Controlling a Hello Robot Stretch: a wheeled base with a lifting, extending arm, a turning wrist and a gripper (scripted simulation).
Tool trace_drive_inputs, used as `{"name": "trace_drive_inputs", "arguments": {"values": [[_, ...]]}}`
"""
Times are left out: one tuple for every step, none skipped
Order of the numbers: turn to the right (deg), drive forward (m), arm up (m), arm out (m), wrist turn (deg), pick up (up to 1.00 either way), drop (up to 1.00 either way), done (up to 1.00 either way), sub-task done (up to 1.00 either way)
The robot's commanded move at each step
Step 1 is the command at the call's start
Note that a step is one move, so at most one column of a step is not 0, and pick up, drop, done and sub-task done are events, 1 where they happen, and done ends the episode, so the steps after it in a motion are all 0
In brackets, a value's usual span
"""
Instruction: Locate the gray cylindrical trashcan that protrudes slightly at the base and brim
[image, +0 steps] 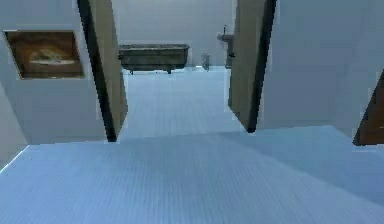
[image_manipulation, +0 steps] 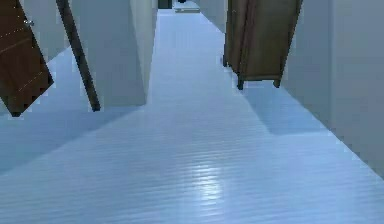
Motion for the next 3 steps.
{"name": "trace_drive_inputs", "arguments": {"values": [[0.0,1.0,0.0,0.0,0.0,0.0,0.0,0.0,0.0],[0.0,1.0,0.0,0.0,0.0,0.0,0.0,0.0,0.0],[0.0,1.0,0.0,0.0,0.0,0.0,0.0,0.0,0.0]]}}
